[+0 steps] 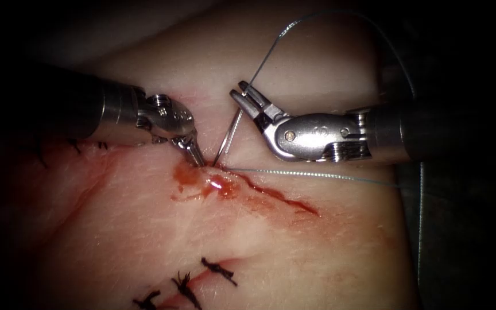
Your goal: Wound Closure
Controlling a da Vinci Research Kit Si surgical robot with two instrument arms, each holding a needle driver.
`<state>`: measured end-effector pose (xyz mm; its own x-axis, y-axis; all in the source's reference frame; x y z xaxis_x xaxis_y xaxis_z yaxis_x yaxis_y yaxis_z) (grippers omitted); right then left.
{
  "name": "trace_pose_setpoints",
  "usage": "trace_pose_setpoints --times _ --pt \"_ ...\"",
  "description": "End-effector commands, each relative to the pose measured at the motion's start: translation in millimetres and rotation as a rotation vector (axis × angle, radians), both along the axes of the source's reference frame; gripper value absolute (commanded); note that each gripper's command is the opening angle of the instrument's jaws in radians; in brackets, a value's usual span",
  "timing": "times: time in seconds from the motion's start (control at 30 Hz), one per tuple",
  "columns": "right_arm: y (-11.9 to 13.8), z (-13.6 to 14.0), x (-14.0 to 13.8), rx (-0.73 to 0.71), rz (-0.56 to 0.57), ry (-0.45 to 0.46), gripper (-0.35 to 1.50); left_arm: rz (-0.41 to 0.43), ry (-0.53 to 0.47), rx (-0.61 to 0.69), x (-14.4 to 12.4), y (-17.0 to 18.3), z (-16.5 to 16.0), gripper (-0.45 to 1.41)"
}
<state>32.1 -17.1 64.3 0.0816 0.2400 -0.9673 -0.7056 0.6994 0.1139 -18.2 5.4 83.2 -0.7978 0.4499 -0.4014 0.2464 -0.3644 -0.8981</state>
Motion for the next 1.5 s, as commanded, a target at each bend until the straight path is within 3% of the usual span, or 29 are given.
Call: trace_pose_setpoints --times 0.03,1.27,1.43,1.5 --pt "-0.2 0.3 0.8 0.003 0.0 -0.001 -0.35 0.001 -0.001 0.001 -0.5 -0.2 0.6 -0.15" --pt "-0.7 -0.3 0.2 0.263 0.092 0.082 -0.35 0.001 -0.001 0.0 -0.4 -0.2 0.6 -0.15" --pt "-0.7 -0.3 0.1 0.269 0.095 0.083 -0.35 0.002 -0.001 0.0 -0.4 -0.3 0.6 -0.15" --pt "-0.6 -0.3 -0.1 0.231 0.073 0.044 -0.35 0.002 -0.001 0.0 -0.4 -0.3 0.6 -0.15"
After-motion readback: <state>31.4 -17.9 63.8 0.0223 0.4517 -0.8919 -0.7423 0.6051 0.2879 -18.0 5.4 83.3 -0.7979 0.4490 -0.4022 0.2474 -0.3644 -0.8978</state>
